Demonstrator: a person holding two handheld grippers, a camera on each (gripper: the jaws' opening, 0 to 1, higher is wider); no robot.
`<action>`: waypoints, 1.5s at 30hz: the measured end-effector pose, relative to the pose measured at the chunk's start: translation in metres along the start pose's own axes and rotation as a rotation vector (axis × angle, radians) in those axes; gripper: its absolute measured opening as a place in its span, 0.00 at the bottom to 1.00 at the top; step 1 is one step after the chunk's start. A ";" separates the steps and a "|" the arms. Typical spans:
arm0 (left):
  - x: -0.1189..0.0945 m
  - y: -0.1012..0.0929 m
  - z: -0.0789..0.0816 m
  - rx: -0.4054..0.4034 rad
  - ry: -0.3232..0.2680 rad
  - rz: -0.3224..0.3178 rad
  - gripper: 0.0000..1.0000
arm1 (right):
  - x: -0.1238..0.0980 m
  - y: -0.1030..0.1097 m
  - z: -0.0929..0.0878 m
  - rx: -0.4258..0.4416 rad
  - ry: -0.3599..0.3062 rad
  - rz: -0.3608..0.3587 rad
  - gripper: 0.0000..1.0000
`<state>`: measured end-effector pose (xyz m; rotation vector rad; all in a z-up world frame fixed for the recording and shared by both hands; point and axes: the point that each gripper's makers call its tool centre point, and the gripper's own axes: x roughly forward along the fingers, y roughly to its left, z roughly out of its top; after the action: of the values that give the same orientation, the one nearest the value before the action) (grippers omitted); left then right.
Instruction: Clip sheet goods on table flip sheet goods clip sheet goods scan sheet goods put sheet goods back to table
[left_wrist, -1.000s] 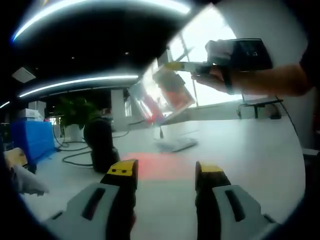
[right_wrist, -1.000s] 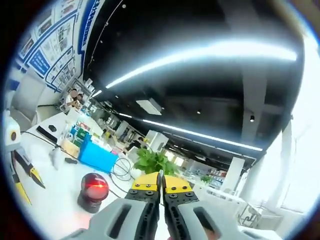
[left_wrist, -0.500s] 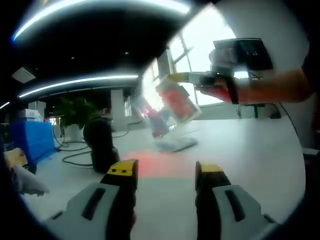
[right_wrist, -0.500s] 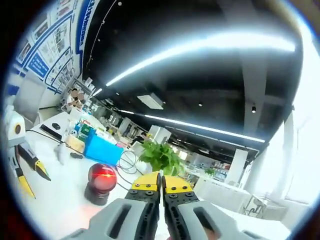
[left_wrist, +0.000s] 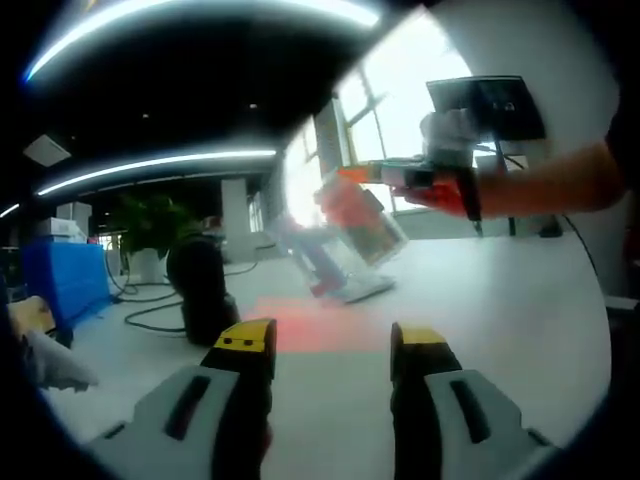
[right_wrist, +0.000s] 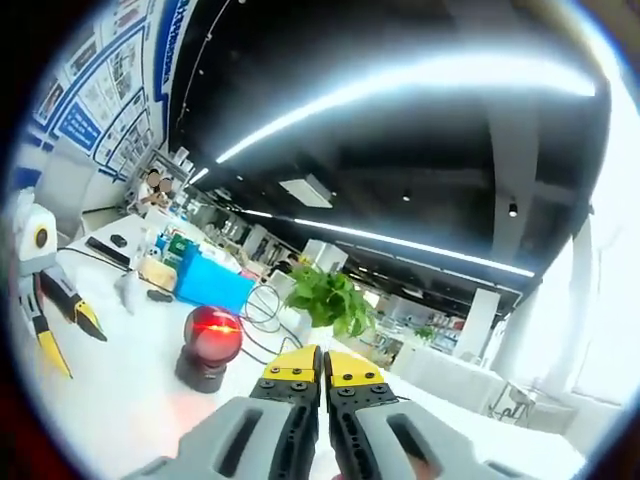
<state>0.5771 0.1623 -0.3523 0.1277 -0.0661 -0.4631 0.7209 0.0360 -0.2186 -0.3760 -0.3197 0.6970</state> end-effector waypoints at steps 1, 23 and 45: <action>0.000 0.000 0.000 0.000 0.001 0.000 0.38 | 0.001 -0.001 -0.005 0.027 0.017 0.001 0.00; 0.000 0.001 -0.002 0.002 0.007 0.003 0.38 | 0.015 -0.049 -0.052 0.013 0.141 -0.069 0.00; 0.002 0.003 -0.003 -0.007 0.012 0.006 0.38 | 0.024 -0.065 -0.089 0.010 0.223 -0.064 0.00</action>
<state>0.5804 0.1648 -0.3547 0.1235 -0.0533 -0.4565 0.8109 -0.0146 -0.2655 -0.4280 -0.1165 0.5877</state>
